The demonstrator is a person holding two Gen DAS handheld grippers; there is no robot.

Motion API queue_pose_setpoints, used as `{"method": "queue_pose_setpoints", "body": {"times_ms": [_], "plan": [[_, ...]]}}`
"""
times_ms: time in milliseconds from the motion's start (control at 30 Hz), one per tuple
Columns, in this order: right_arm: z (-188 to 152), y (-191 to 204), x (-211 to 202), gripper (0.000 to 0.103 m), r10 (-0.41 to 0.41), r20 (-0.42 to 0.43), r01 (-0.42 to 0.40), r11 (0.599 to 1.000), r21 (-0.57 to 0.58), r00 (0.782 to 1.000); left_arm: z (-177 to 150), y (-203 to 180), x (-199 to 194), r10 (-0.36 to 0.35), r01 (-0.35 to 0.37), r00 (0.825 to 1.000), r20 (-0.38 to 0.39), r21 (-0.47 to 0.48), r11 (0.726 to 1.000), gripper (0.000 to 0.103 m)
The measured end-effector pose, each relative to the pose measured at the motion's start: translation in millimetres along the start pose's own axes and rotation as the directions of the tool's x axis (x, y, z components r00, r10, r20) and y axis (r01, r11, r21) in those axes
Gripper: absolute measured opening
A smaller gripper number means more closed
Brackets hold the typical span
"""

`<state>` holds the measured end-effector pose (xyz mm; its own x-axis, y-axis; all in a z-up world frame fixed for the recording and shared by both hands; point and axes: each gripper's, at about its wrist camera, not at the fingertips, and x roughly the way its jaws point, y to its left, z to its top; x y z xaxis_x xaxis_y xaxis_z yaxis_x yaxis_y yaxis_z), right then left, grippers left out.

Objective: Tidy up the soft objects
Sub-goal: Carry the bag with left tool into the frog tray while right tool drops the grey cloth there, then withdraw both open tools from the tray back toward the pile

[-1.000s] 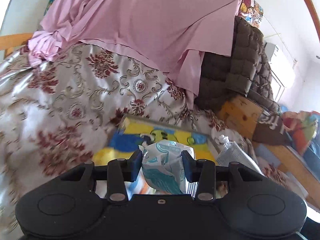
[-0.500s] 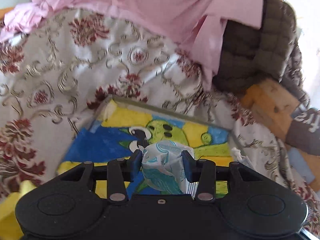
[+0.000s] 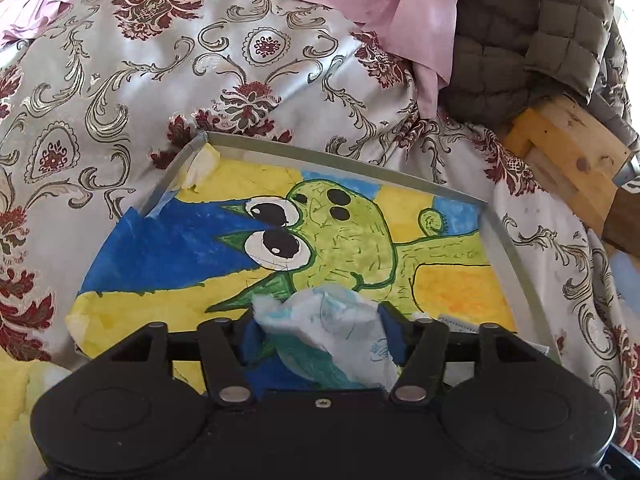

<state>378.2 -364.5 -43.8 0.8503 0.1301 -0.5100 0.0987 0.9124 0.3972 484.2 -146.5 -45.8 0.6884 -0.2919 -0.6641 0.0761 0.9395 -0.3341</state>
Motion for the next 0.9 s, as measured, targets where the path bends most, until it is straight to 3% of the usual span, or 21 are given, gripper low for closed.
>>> {"method": "queue_pose_setpoints", "body": {"times_ms": [167, 300, 433, 500, 667, 900], "plan": [[5, 3, -22, 0.063, -0.018, 0.025, 0.019, 1.000, -0.017, 1.000, 1, -2, -16, 0.006, -0.005, 1.000, 0.027, -0.013, 1.000, 0.077], [6, 4, -51, 0.088, -0.002, 0.082, 0.005, 1.000, -0.029, 0.997, 1, -6, -41, 0.005, -0.004, 0.997, 0.083, -0.008, 1.000, 0.089], [6, 9, -88, 0.099, 0.010, 0.167, -0.003, 0.999, -0.039, 0.986, -3, -11, -76, -0.014, 0.011, 0.986, 0.166, 0.021, 1.000, 0.097], [3, 13, -107, 0.103, 0.019, 0.206, -0.007, 0.998, -0.059, 0.978, -6, -13, -98, -0.025, 0.017, 0.976, 0.216, 0.038, 0.999, 0.102], [-4, 24, -149, 0.103, 0.025, 0.285, 0.004, 0.995, -0.101, 0.958, -22, -13, -156, -0.046, 0.024, 0.944, 0.325, 0.073, 0.997, 0.102], [-42, 41, -209, 0.103, 0.007, 0.390, 0.055, 0.987, -0.149, 0.921, -67, -5, -227, -0.039, -0.005, 0.909, 0.415, 0.106, 0.994, 0.102]]}}
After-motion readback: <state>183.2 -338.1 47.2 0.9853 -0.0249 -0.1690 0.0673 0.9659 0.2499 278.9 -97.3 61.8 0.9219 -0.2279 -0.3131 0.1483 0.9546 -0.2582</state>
